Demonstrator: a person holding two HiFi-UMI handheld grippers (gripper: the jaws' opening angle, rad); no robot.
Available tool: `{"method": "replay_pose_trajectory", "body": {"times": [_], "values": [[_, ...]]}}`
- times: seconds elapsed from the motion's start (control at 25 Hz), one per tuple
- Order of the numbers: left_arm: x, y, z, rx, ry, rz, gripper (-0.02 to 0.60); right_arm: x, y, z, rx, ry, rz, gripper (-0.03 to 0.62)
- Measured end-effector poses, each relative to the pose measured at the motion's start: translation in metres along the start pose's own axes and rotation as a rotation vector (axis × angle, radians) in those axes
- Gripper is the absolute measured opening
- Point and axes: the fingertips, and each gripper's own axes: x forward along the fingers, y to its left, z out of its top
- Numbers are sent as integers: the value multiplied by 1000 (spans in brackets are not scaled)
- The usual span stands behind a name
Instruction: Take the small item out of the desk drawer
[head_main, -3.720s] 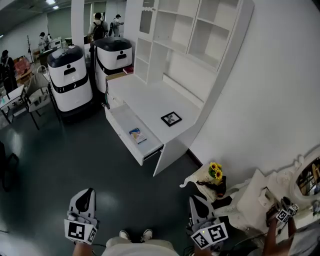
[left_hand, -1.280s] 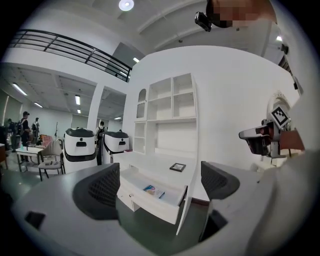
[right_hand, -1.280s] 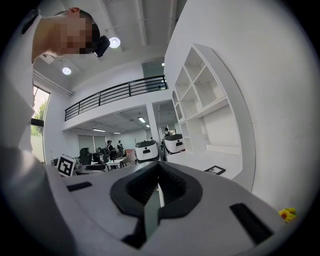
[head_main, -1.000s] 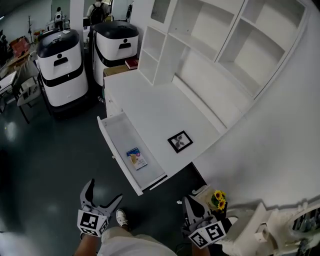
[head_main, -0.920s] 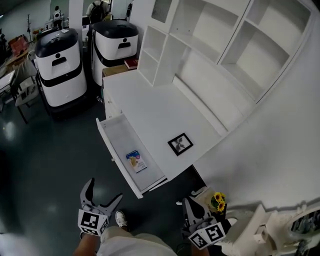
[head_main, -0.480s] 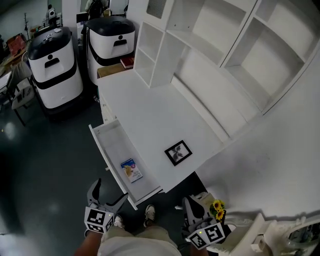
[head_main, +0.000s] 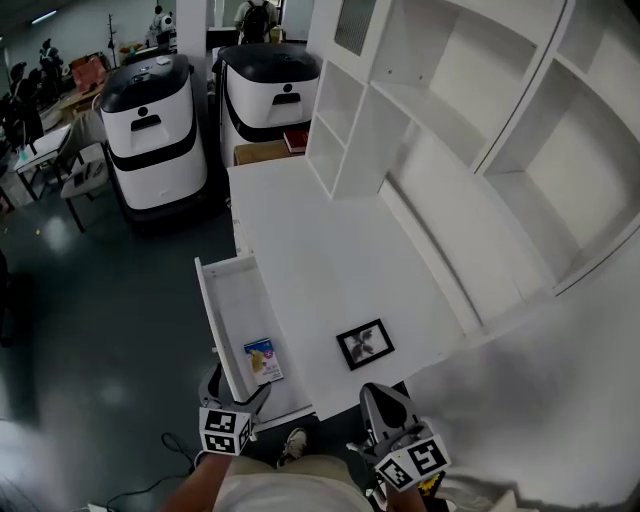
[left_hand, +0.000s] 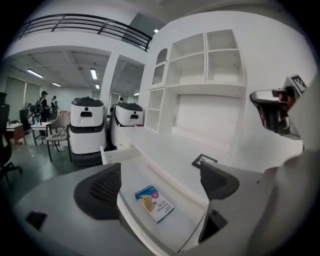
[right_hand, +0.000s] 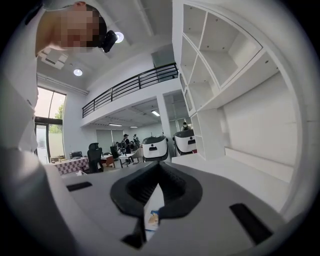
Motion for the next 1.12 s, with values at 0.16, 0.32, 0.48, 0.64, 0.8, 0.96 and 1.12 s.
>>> {"method": "replay_pose_trajectory", "body": {"times": [0.16,0.32,0.48,0.64,0.8,0.96,1.12], "values": [[28,2,-23,-35,47,73,486,8,-11,-11,8,43,50,9],[54,3,-44,-54,85,109,486,14,-23,-23,6,84,78,9],[77,4,-65,-92,118,142,486,17,-35,-28,-4,116,90,9],[96,1,-84,-123,146,160,486,18,-47,-31,-17,143,97,9],[110,-4,-103,-125,172,185,486,16,-60,-34,-18,160,98,9],[124,-3,-119,-90,179,206,483,11,-71,-42,-10,176,92,9],[134,7,-130,-129,188,241,480,5,-80,-49,-3,192,76,9]]}}
